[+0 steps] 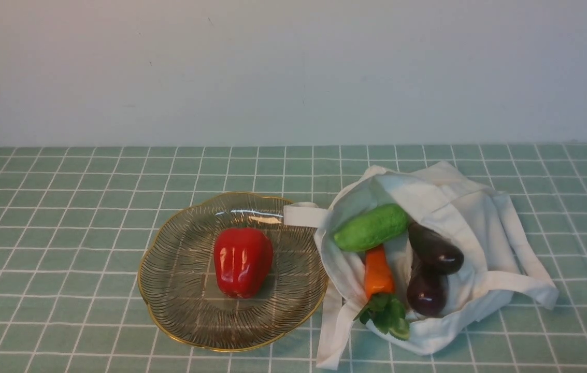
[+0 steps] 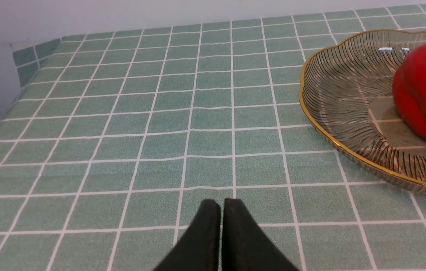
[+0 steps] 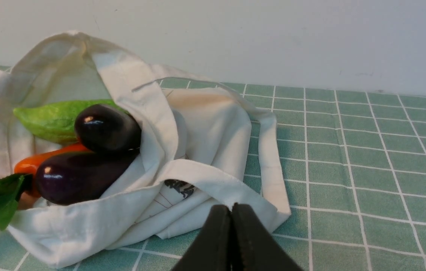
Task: Take vegetables from cloth bag on blue coffee tablecloth place on plate.
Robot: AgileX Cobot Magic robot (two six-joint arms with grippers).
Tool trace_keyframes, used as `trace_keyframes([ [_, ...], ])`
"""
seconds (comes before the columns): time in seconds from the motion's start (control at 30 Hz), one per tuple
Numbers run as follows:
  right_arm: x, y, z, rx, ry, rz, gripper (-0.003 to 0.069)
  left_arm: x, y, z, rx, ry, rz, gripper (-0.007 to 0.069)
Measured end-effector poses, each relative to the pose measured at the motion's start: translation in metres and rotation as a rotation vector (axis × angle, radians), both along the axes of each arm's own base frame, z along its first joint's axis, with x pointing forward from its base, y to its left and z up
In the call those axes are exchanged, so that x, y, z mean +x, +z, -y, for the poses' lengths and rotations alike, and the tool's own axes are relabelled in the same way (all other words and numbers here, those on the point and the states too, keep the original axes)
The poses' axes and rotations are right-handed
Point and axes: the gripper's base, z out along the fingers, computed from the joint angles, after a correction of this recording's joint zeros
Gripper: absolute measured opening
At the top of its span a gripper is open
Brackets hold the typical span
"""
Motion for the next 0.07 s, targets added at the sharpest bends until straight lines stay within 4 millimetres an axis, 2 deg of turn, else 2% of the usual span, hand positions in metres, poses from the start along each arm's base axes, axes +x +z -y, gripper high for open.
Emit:
trace_keyframes([
  [0.07, 0.0, 0.0, 0.0, 0.0, 0.0, 0.0, -0.0015, 0.0, 0.0, 0.0, 0.0, 0.0, 0.0, -0.0005],
])
